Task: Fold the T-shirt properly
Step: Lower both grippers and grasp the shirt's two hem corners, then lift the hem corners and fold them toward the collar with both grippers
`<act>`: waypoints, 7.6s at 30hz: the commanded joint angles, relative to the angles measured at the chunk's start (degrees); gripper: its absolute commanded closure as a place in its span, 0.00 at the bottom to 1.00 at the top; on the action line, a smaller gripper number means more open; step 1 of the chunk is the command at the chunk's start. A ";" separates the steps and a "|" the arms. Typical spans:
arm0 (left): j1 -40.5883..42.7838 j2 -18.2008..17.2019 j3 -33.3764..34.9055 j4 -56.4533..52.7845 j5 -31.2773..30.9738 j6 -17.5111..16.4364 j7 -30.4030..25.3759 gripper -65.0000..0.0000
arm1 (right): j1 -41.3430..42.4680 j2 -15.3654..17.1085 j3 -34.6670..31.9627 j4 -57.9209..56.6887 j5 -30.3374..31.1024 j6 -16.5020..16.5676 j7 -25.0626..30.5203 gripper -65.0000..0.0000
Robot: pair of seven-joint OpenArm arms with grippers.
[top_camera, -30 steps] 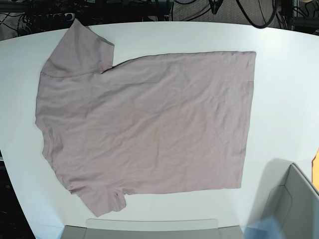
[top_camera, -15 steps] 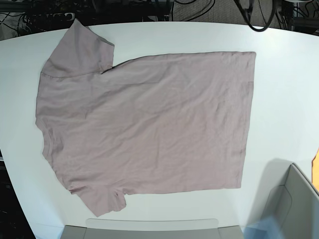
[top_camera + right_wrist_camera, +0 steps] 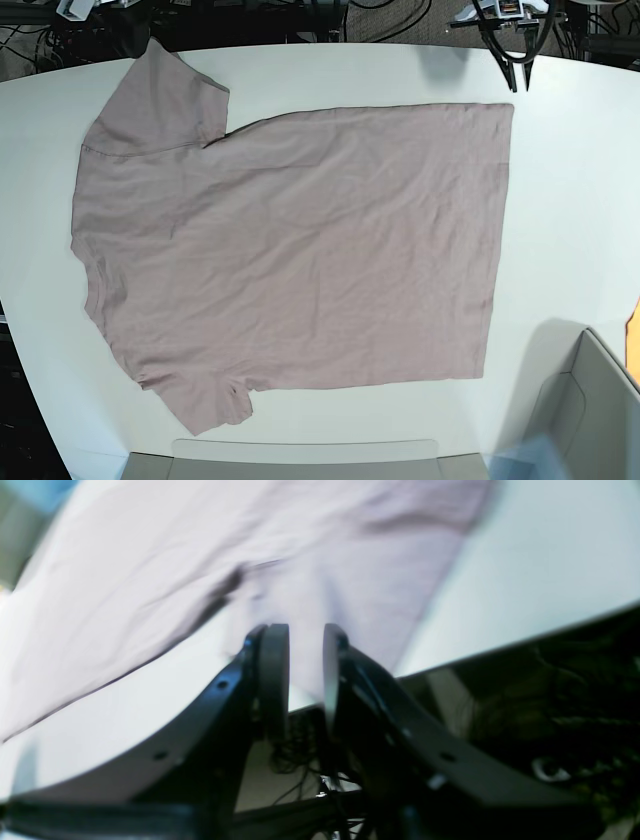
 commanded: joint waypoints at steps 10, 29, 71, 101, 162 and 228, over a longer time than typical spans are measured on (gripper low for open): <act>0.63 1.02 -0.04 0.75 -0.01 0.08 -1.55 0.81 | 2.25 2.56 3.21 -3.52 6.78 0.36 -4.71 0.56; 0.89 1.11 -0.30 0.66 -0.01 0.16 -1.55 0.81 | 15.79 -4.38 7.60 -10.64 10.48 1.77 -21.67 0.57; -6.23 -3.02 -18.85 29.67 -42.74 -14.61 94.71 0.60 | 20.28 -13.35 13.41 -11.08 10.21 14.16 -37.59 0.57; -17.22 -3.02 -17.36 18.77 -35.00 -27.35 112.73 1.00 | 20.36 -10.54 13.32 -10.73 10.13 14.34 -37.59 1.00; -38.40 -8.65 -26.24 27.83 -34.91 -12.41 128.65 1.00 | 47.18 -8.25 16.66 5.62 -12.38 6.78 -71.08 1.00; -41.39 -18.23 12.80 0.84 -24.10 -13.73 113.96 1.00 | 56.32 -12.21 17.45 -13.02 -30.93 10.64 -74.77 1.00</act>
